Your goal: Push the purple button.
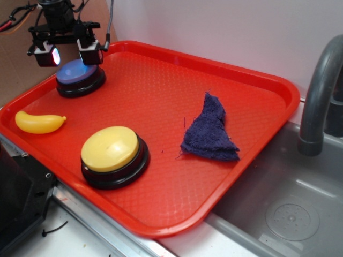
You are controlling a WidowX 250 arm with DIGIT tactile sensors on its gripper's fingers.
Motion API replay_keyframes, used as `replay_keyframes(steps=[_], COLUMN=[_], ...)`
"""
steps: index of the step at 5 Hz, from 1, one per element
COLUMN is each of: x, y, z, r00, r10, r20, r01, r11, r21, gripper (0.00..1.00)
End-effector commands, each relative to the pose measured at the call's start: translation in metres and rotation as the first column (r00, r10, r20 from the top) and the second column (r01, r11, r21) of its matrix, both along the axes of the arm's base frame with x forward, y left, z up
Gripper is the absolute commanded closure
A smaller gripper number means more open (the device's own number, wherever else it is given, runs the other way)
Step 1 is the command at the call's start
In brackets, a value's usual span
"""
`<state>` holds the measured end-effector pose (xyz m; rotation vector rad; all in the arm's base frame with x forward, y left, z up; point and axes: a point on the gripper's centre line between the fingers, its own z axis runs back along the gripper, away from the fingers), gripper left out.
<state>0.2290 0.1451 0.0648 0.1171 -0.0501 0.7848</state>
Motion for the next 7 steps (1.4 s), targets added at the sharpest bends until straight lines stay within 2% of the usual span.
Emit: replay_keyframes(steps=[1,3,4,7], x=[-0.010,-0.011,-0.011,-0.010], y=[0.012,0.007,0.001,-0.021], z=[0.041,0.053,0.060,0.083], r00=[0.997,0.996,0.996,0.985], r10=[-0.005,-0.036,-0.054,-0.144], r20=[0.081,0.082,0.073,0.096], r01=[0.001,0.032,0.049,0.133], r11=[0.999,0.998,0.996,0.985], r21=[0.051,0.055,0.069,0.111], gripper=[0.00,0.00,0.00,0.00])
